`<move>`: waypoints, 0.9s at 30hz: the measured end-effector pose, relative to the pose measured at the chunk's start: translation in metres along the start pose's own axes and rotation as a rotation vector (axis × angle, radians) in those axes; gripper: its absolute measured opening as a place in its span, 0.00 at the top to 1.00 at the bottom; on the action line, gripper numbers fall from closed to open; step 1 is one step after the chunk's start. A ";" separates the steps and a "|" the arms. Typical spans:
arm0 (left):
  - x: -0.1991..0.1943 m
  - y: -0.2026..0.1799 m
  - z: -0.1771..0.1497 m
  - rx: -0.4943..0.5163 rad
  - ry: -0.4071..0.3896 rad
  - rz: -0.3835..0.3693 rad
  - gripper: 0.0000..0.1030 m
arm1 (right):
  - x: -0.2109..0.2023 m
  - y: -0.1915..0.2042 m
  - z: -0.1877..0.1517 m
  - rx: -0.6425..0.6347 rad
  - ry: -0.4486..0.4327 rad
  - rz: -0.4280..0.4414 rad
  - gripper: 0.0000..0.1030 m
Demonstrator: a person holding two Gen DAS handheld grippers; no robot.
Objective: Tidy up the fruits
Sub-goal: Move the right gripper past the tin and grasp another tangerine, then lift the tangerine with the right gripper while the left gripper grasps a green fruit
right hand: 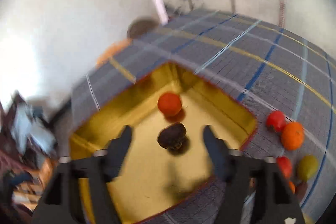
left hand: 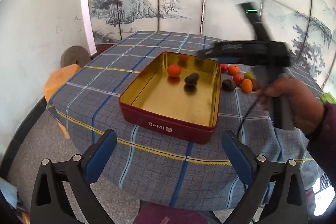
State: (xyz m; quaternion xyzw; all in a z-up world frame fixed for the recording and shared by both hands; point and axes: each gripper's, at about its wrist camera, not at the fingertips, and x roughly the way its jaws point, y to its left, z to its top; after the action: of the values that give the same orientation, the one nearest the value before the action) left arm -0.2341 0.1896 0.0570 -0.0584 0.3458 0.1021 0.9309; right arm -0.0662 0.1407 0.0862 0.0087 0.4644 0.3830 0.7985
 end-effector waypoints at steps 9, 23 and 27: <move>0.004 -0.023 -0.004 0.023 -0.025 -0.116 0.03 | -0.058 -0.056 -0.055 -0.151 0.116 -0.185 0.52; 0.018 -0.040 -0.003 0.070 0.040 -0.084 0.03 | 0.009 -0.064 -0.032 -0.556 0.452 -0.287 0.67; 0.014 -0.046 -0.003 0.106 0.007 -0.080 0.03 | -0.020 -0.060 -0.040 -0.522 0.367 -0.299 0.70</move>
State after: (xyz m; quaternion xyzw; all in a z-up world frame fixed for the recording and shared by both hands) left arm -0.2149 0.1465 0.0475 -0.0231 0.3515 0.0459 0.9348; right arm -0.0656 0.0726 0.0562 -0.3329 0.4828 0.3631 0.7241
